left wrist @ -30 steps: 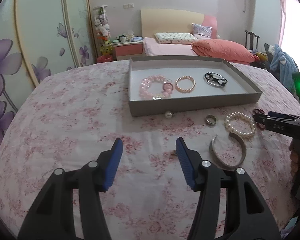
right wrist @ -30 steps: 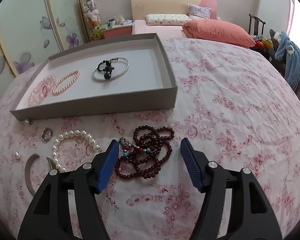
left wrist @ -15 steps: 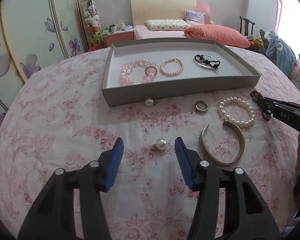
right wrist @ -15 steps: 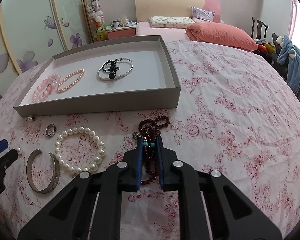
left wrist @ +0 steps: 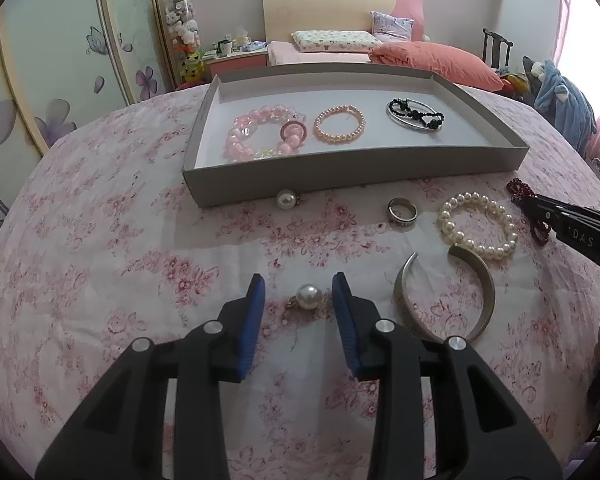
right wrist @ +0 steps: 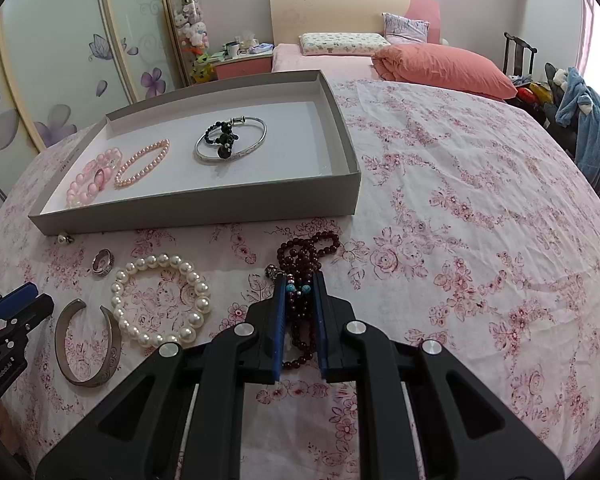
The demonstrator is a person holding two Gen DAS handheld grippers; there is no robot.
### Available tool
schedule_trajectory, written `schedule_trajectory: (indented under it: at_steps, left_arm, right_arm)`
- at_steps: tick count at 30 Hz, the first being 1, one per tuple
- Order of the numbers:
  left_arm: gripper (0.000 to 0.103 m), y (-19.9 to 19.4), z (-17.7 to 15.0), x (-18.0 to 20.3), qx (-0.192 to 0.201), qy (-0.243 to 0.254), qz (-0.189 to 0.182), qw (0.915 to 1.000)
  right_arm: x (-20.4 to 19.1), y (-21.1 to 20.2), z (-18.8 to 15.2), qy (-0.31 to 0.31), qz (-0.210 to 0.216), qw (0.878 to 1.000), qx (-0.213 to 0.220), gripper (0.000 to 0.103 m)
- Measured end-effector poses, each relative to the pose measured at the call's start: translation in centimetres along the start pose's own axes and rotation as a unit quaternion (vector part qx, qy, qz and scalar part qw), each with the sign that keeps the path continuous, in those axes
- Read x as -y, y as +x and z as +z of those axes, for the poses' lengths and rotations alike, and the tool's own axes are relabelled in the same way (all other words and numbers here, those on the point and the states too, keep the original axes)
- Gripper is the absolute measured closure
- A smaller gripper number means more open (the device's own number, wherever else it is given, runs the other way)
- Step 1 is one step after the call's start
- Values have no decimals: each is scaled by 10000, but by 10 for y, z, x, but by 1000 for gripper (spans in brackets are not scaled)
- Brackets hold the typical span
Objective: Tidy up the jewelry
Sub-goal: 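Grasp the dark red bead strand with the right gripper while the left grasps a white pearl, then carry the red strand into the tray with the right gripper while the left drops its pearl there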
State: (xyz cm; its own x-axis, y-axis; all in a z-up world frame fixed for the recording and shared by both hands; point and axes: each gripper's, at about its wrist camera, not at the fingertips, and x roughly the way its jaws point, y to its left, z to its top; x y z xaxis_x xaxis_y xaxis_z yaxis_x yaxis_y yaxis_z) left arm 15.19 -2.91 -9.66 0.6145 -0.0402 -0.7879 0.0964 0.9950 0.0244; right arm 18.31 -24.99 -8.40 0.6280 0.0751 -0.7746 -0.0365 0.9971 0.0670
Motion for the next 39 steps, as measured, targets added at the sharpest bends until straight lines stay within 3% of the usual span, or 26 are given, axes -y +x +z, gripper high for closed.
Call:
schedule_trajectory:
  at_steps: [3,4,28,39]
  left_arm:
    - [86,0,0,0,38,-13,28,10000]
    - [87,0,0,-1,38,-31,53,10000]
    - [87,-1,1,-15,22,-252,82,9996]
    - [87,-27,7,-51,412,-641,252,9968]
  right_arm:
    - [0,0,0,6,6,10000,-1,89]
    - [0,0,0,7,7,10000,-1,89]
    - [6,-3,-1,178,132,9997,43,91]
    - [2,-54,3,258,466,9939,964,94]
